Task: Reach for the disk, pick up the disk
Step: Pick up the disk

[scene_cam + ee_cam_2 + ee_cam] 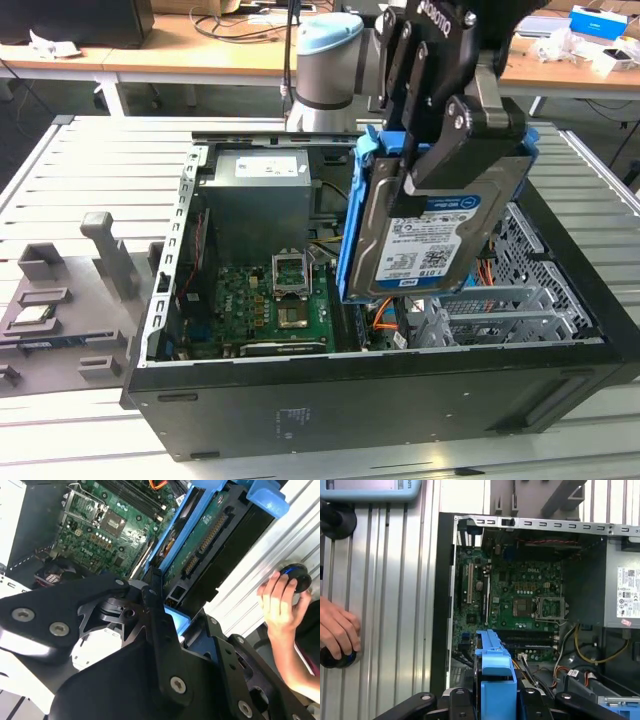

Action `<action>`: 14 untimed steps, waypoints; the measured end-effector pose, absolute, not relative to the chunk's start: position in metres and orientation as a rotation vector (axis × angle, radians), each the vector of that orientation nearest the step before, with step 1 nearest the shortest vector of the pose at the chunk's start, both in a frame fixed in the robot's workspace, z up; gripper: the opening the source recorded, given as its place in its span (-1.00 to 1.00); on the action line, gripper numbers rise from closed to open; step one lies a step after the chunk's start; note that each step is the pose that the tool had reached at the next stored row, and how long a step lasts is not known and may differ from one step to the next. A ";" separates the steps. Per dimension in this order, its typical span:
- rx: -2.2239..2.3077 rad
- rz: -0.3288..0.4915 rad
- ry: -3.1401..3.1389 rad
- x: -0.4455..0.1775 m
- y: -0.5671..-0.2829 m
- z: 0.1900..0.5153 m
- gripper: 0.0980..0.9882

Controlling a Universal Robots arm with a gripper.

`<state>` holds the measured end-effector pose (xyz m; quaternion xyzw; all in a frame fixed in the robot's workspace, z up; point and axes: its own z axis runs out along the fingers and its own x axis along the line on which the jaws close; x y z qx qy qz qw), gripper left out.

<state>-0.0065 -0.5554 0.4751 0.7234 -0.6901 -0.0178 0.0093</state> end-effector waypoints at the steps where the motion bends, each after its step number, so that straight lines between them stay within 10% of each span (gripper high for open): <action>1: 2.260 -0.055 -2.155 -0.003 -0.555 0.475 -0.39; 14: 2.260 -0.056 -2.155 0.054 -0.555 0.475 -0.39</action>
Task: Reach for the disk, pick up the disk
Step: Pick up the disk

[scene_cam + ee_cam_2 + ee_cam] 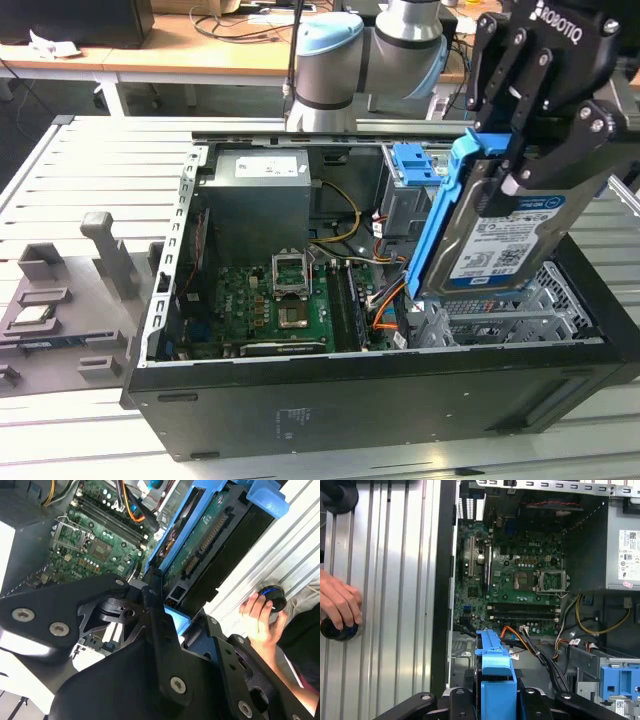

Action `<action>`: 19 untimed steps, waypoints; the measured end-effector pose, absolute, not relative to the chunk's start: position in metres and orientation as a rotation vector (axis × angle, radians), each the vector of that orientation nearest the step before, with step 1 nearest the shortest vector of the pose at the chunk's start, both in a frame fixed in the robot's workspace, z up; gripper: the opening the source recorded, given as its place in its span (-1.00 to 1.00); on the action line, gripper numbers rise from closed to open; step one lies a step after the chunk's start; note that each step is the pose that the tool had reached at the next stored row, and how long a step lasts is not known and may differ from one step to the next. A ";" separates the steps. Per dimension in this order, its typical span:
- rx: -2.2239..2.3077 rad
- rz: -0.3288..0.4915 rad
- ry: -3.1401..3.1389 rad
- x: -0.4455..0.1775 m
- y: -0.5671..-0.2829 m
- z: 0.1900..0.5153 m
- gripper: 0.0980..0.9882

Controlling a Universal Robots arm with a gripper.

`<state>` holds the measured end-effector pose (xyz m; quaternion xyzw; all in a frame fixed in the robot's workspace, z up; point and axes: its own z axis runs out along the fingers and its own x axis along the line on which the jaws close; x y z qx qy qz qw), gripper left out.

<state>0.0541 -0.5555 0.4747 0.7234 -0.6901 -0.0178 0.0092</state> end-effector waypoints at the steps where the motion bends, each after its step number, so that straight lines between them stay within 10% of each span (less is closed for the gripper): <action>1: 2.259 -0.056 -2.155 0.058 -0.555 0.475 -0.39; 19: 2.259 -0.055 -2.155 0.135 -0.555 0.475 -0.39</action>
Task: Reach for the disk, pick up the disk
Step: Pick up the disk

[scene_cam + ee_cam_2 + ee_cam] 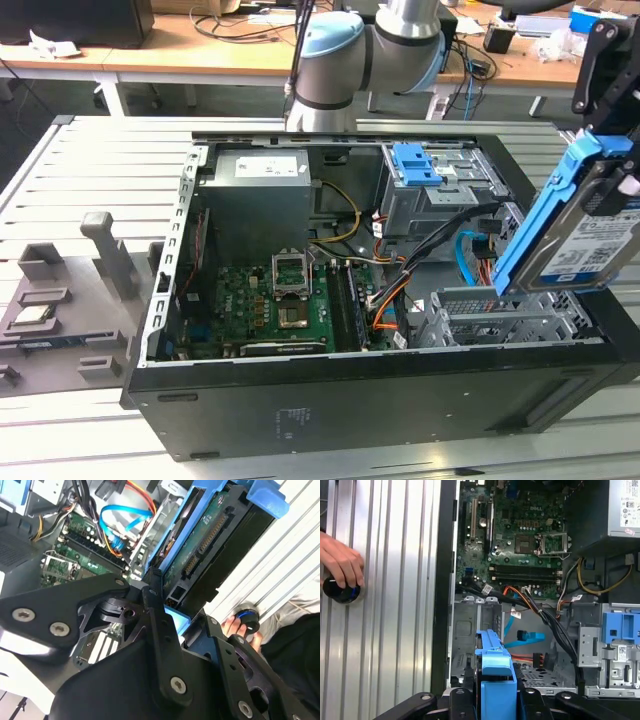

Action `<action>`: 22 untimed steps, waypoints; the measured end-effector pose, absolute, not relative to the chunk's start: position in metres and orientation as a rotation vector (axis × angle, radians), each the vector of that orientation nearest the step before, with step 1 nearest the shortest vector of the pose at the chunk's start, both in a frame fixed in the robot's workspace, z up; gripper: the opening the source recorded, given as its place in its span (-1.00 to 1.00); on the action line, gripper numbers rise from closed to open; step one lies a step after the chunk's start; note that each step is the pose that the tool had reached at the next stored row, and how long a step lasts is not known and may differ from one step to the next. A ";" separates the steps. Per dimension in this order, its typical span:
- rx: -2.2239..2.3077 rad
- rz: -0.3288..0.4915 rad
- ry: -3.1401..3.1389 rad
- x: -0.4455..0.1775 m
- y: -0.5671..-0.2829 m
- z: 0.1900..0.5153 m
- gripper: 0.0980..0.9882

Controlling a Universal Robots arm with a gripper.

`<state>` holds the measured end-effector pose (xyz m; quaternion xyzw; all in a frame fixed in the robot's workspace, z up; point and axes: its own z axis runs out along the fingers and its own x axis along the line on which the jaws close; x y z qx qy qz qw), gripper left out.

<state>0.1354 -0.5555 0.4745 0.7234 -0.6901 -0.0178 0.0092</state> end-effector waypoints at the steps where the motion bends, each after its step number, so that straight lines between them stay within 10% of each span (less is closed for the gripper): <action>1: 2.259 -0.055 -2.155 0.138 -0.555 0.475 -0.39; 22: 2.259 -0.056 -2.156 0.188 -0.555 0.474 -0.39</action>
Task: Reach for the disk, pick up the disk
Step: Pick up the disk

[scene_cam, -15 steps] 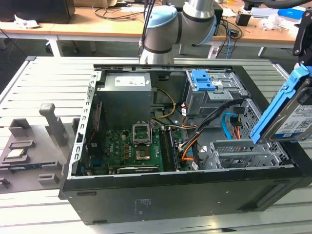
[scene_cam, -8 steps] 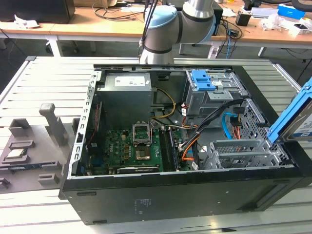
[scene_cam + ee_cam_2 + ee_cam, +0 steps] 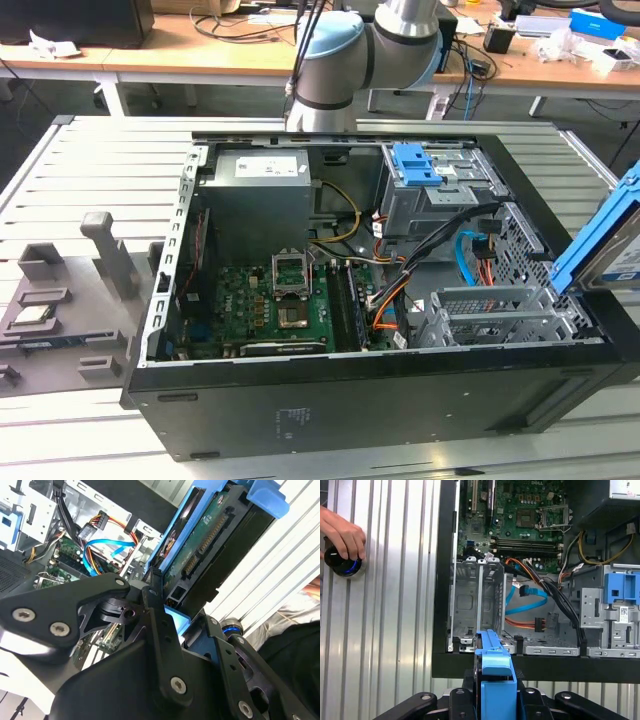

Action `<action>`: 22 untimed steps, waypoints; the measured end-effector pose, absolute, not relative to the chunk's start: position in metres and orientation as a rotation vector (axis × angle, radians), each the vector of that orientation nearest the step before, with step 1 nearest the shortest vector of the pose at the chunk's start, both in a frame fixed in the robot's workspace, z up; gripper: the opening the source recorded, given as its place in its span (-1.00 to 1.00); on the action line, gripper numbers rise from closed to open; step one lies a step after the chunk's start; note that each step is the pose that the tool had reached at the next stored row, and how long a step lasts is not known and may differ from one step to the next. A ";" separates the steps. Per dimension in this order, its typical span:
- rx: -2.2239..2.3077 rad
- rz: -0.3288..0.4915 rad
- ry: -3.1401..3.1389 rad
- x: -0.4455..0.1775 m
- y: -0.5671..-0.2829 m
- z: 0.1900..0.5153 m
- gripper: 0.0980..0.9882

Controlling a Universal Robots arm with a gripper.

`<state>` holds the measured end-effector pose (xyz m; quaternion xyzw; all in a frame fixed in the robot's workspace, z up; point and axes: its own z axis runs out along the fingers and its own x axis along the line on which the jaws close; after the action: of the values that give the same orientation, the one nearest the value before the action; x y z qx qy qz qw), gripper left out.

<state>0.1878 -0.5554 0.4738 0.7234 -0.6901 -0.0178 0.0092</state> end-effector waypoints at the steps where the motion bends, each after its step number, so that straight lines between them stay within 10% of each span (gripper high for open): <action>1: 2.259 -0.056 -2.155 0.186 -0.555 0.474 -0.39; 22: 2.259 -0.055 -2.155 0.151 -0.555 0.474 -0.39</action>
<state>0.1513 -0.5555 0.4739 0.7234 -0.6902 -0.0178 0.0093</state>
